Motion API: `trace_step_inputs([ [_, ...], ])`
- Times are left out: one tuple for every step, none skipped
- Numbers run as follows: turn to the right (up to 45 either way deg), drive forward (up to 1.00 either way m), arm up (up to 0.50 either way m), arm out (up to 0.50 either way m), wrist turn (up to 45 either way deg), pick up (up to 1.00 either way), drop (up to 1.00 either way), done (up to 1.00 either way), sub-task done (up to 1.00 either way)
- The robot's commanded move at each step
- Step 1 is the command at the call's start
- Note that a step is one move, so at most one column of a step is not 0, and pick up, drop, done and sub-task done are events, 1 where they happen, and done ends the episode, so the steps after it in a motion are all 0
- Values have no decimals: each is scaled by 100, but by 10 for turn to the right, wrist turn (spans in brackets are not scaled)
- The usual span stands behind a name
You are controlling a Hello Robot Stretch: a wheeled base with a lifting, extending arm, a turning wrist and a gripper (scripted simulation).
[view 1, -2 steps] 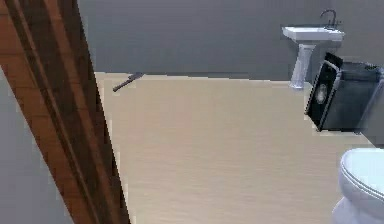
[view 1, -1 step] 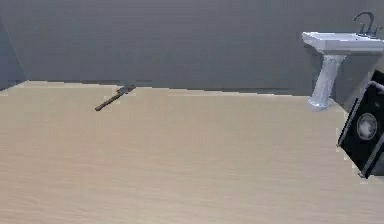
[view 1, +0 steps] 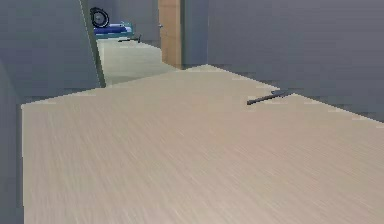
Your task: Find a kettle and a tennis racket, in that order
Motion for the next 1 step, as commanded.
trace_step_inputs([
  [-120, 0, 0, 0, 0, 0, 0, 0, 0],
])
